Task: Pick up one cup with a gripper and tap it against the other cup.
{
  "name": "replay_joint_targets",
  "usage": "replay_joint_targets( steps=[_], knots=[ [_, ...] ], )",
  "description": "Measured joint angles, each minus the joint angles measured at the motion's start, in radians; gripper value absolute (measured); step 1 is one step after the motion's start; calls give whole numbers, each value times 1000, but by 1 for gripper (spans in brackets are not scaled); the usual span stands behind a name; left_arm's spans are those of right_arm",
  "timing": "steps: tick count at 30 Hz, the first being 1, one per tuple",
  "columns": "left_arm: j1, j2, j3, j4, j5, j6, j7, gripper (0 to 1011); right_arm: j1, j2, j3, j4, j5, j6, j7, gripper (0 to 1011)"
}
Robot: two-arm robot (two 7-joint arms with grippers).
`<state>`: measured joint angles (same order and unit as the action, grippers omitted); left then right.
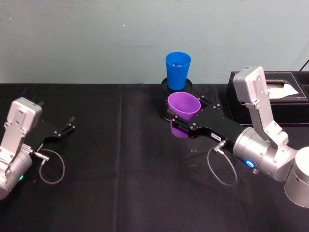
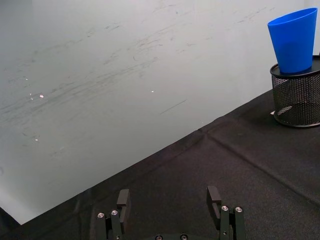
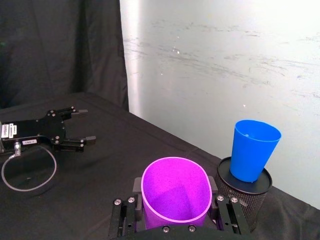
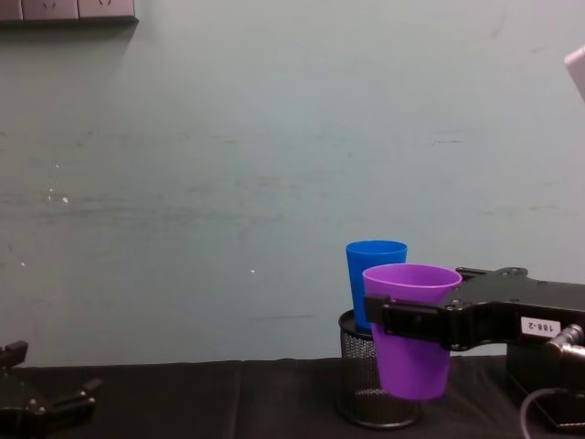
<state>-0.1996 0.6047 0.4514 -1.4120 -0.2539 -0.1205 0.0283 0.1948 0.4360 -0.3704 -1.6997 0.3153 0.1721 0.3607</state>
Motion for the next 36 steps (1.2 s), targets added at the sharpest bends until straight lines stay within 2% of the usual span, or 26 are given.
replay_joint_targets(
  steps=[36],
  knots=[
    [0, 0, 0, 0, 0, 0, 0, 1000, 0, 0, 0, 0, 0, 0, 0, 721]
  ],
)
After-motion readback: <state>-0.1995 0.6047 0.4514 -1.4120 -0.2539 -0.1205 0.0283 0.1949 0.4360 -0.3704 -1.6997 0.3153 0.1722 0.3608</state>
